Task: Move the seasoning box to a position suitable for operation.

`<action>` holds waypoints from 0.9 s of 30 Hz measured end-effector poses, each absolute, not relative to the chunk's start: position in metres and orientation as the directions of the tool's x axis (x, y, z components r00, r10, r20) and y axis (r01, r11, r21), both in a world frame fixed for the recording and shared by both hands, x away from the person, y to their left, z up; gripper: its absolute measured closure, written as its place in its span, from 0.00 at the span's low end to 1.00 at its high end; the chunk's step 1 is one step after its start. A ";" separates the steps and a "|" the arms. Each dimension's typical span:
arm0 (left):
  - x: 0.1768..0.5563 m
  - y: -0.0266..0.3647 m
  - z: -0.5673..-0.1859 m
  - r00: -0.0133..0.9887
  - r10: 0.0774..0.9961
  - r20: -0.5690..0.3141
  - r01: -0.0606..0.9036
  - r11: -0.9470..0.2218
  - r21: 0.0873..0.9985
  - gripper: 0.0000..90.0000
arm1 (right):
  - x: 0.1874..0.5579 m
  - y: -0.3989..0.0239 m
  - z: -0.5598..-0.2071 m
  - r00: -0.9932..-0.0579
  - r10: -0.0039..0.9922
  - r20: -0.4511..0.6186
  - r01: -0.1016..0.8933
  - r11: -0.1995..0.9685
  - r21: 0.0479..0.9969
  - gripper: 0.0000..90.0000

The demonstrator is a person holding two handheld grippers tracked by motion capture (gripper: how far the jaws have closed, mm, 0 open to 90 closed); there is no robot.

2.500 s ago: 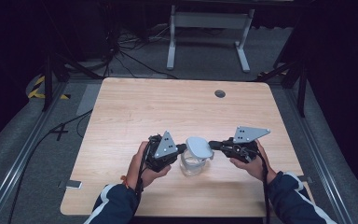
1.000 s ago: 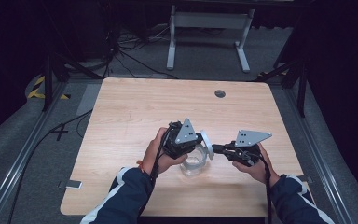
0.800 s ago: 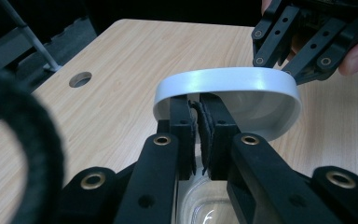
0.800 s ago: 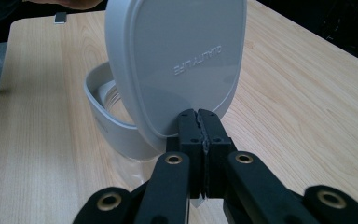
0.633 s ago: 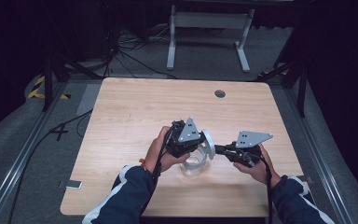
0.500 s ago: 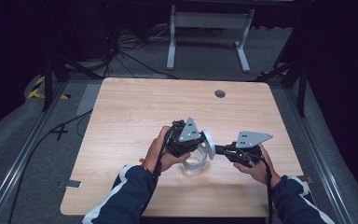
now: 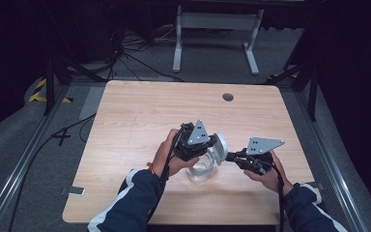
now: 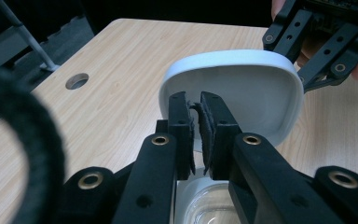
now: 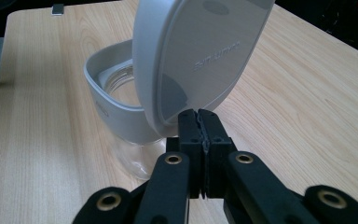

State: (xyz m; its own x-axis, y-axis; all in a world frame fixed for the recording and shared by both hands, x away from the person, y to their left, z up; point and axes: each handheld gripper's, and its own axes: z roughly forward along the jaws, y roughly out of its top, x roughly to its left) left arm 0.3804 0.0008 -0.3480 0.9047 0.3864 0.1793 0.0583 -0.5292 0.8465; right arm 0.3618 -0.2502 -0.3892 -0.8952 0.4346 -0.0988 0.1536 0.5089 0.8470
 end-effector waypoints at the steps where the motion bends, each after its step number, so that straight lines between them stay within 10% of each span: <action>1: 0.380 0.003 -0.347 0.904 0.389 0.176 0.061 -0.526 0.848 0.92 | 0.362 -0.250 -0.389 -0.895 0.435 -0.099 0.154 0.510 0.846 0.99; 27: 0.384 0.093 -0.386 0.837 0.533 0.121 0.206 -0.513 0.833 0.99 | 0.353 -0.249 -0.412 -0.917 0.391 -0.075 0.188 0.591 0.784 1.00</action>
